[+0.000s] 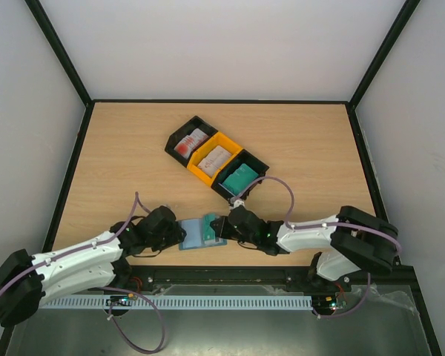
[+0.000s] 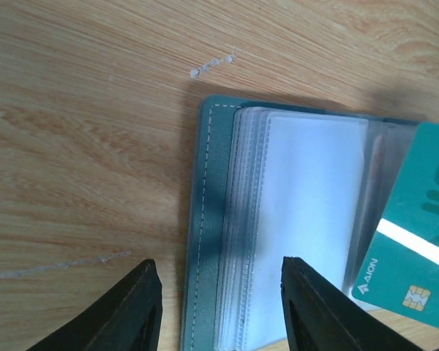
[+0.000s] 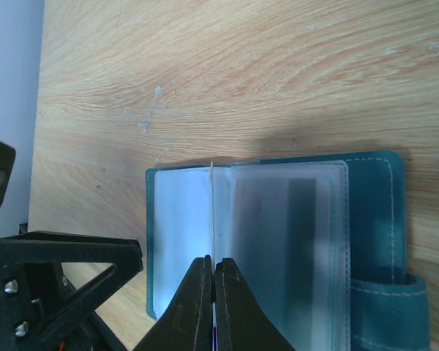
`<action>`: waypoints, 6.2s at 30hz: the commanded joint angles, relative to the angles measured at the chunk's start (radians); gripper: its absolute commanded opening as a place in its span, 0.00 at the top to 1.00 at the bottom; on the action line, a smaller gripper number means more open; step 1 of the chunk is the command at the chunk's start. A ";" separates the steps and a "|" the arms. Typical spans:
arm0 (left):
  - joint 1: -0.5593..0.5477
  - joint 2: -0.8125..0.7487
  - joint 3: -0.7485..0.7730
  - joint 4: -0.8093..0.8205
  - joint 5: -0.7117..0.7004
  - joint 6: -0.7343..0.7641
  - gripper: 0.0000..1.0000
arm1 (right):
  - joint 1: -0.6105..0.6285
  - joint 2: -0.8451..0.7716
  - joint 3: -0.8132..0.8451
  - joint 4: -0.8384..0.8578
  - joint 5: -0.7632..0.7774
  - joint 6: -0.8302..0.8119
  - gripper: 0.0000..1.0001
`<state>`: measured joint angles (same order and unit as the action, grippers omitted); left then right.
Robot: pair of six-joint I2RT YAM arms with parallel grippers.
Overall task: Put the credit cards into the card holder
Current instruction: Insert the credit card into the card holder, then adjust the storage box at the center of the board.
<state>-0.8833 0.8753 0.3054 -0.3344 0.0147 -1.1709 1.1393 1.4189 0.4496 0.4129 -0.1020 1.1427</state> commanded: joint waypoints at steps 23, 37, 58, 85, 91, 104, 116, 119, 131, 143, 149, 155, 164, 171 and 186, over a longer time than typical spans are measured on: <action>-0.005 0.064 -0.047 0.067 0.004 0.040 0.71 | 0.005 0.214 -0.045 0.348 -0.083 0.149 0.98; -0.006 0.067 -0.057 0.089 0.016 0.037 0.72 | 0.005 0.260 -0.069 0.470 -0.001 0.130 0.98; -0.005 0.016 -0.091 0.174 0.089 0.033 0.72 | 0.048 0.240 -0.065 0.436 0.034 0.150 0.98; -0.007 0.058 -0.044 0.200 0.124 0.119 0.72 | 0.119 0.149 0.248 -0.288 0.215 -0.055 0.56; -0.003 0.009 0.060 0.085 0.033 0.150 0.58 | 0.074 0.001 0.327 -0.466 0.252 -0.167 0.45; 0.253 0.087 0.222 0.014 0.071 0.281 0.37 | -0.140 0.109 0.490 -0.566 0.061 -0.325 0.44; 0.439 0.209 0.286 0.040 0.164 0.381 0.30 | -0.277 0.125 0.379 -0.525 0.074 -0.303 0.44; 0.464 0.246 0.300 0.057 0.177 0.391 0.29 | -0.307 0.105 0.353 -0.540 0.082 -0.308 0.44; 0.561 0.475 0.516 0.101 0.185 0.457 0.26 | -0.425 -0.053 0.255 -0.623 0.092 -0.367 0.44; 0.628 0.769 0.769 0.105 0.178 0.617 0.26 | -0.582 -0.145 0.242 -0.750 0.232 -0.366 0.44; 0.629 0.832 0.808 0.108 0.158 0.700 0.27 | -0.582 -0.199 0.334 -0.724 0.168 -0.460 0.43; 0.640 0.926 0.880 0.113 0.151 0.750 0.31 | -0.582 -0.156 0.406 -0.725 0.019 -0.503 0.44; 0.638 1.008 0.921 0.129 0.296 0.799 0.40 | -0.582 -0.133 0.358 -0.660 -0.191 -0.523 0.44; 0.594 0.963 0.839 0.226 0.408 0.705 0.47 | -0.582 -0.140 0.339 -0.659 -0.173 -0.511 0.44; 0.299 0.786 0.650 0.271 0.226 0.620 0.50 | -0.582 -0.269 0.209 -0.658 0.010 -0.395 0.44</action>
<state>-0.5358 1.7390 0.9737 -0.0582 0.3305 -0.5323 0.5583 1.2106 0.7052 -0.2523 -0.1879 0.6975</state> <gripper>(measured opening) 0.486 0.562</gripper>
